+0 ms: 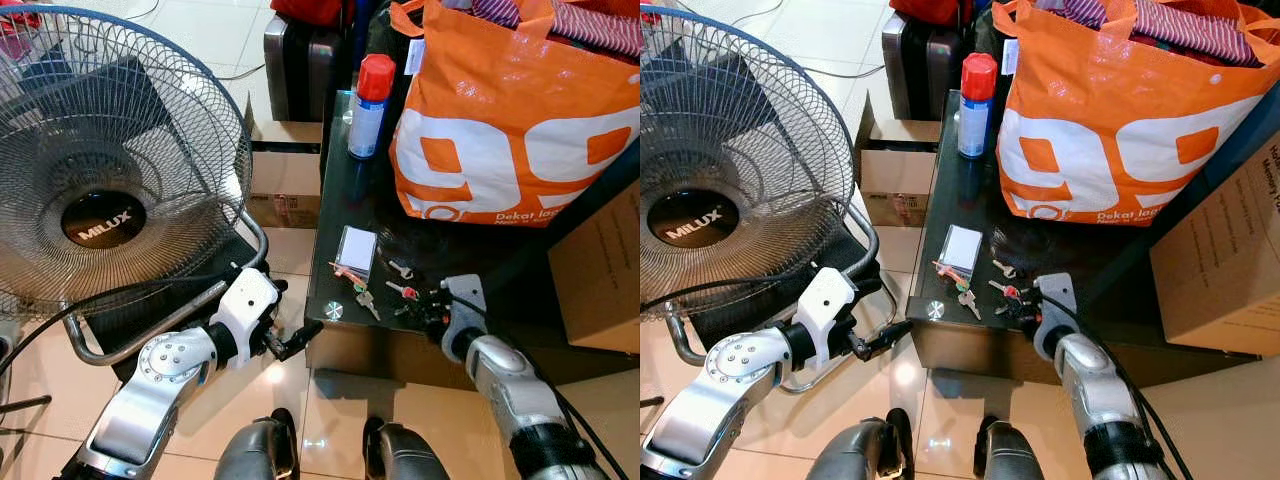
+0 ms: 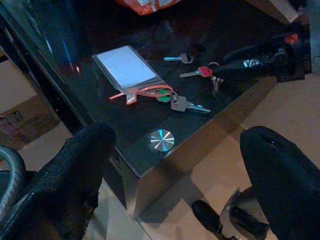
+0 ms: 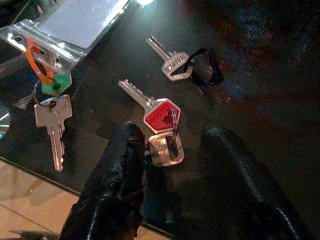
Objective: Hang keys on a hook
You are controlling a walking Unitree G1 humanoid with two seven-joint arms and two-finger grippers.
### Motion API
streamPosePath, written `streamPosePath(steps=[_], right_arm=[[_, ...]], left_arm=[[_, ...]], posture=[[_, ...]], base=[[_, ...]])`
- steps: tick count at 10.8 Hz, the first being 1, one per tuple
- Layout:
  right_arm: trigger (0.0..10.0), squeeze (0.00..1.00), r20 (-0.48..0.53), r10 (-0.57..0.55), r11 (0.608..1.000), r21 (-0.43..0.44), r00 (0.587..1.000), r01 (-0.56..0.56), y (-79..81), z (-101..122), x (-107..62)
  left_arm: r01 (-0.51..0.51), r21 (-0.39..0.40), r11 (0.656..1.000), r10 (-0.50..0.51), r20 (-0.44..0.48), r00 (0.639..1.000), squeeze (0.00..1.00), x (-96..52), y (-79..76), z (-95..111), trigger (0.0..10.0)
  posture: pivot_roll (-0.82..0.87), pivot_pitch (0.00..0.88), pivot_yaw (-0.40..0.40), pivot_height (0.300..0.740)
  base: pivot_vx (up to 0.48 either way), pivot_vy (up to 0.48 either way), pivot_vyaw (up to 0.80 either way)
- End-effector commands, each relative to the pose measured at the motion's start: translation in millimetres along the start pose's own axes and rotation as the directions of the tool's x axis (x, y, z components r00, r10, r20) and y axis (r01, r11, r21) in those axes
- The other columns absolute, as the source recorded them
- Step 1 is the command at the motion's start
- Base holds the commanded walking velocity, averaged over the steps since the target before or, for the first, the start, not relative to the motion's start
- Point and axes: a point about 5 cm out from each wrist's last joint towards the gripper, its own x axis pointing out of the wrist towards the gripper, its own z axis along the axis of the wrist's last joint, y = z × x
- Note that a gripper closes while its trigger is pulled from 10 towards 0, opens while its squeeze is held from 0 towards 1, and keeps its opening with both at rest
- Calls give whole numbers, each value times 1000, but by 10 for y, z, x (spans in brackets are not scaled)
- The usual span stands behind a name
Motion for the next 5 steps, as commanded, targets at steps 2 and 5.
streamPosePath(steps=[2, 5], right_arm=[[10000, 0, -22, -24, 999, 30, 999, 25, -13, -53, 15], [10000, 0, -9, -58, 997, 49, 998, 58, -43, -21, 54]], left_arm=[[24, -3, 1000, -24, -11, 1000, 0, -2, -43, -25, 10000], [24, -3, 1000, -24, -13, 1000, 0, -11, -46, -27, 10000]], posture=[[-56, 220, 31, 740], [-54, 230, 31, 740]], base=[[0, 0, 0], [0, 0, 0]])
